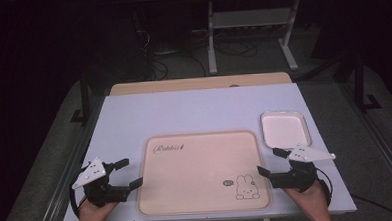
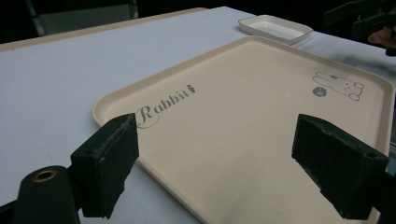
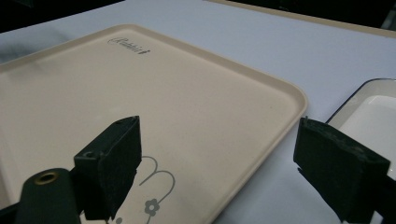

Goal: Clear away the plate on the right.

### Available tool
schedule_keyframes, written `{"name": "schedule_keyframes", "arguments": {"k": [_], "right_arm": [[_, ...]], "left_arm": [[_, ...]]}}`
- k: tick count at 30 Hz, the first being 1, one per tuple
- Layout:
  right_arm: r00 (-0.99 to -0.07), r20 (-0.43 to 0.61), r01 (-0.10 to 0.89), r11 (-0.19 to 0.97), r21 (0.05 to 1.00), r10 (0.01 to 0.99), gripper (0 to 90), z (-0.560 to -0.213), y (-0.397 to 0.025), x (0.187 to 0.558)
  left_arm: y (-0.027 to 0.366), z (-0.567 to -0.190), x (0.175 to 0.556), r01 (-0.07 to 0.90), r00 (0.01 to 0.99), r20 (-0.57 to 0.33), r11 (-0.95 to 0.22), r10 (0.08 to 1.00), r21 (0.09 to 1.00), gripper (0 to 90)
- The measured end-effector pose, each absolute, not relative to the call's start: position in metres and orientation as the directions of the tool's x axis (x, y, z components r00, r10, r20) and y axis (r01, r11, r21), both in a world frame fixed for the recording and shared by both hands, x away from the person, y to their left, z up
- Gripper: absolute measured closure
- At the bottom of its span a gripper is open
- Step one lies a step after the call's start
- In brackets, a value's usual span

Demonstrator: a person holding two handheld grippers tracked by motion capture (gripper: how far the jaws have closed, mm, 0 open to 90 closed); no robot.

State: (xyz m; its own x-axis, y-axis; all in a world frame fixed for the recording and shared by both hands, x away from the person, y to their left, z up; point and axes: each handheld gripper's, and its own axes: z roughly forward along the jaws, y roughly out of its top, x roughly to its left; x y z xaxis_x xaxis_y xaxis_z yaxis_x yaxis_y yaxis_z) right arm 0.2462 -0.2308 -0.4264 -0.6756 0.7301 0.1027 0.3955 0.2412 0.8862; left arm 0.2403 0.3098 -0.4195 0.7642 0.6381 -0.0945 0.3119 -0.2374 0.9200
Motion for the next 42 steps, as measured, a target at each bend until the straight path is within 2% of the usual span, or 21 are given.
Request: {"name": "schedule_keyframes", "arguments": {"k": [30,42], "right_arm": [[-0.692,0.142,0.406,0.219,0.887,0.708,16.0,-0.4215,-0.2368,0.2404],[-0.710,0.183,0.455,0.243,0.857,0.680,16.2,-0.4218,-0.2360,0.2420]], "left_arm": [[0.3101,-0.4176,0.2397,0.306,0.762,-0.099,-0.221,0.640,0.926,14.5],[0.3148,-0.4201,0.2415,0.320,0.748,-0.104,-0.220,0.655,0.921,14.5]]}}
